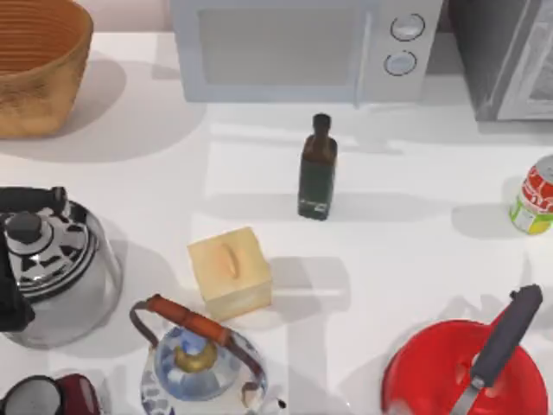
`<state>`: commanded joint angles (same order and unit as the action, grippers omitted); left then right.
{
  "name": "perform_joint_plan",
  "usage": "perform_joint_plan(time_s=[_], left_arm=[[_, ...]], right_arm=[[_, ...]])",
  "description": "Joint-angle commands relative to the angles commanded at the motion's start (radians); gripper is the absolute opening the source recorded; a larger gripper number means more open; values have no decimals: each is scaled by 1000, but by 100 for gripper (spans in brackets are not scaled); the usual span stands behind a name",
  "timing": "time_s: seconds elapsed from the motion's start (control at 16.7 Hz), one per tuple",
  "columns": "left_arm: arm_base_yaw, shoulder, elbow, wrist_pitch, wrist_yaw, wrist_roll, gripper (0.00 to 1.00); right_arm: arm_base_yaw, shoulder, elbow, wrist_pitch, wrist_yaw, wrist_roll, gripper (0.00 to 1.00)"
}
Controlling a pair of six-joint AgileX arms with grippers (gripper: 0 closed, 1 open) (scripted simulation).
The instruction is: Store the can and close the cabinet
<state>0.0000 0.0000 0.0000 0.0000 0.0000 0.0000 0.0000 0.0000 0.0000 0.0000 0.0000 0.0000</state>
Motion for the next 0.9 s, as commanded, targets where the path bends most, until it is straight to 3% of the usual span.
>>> perform_joint_plan(time_s=[0.42,0.9], left_arm=[[0,0,0,0,0,0,100],[0,0,0,0,0,0,100]], right_arm=[[10,145,98,104,37,-10,100],[85,879,419,363,85,42,100]])
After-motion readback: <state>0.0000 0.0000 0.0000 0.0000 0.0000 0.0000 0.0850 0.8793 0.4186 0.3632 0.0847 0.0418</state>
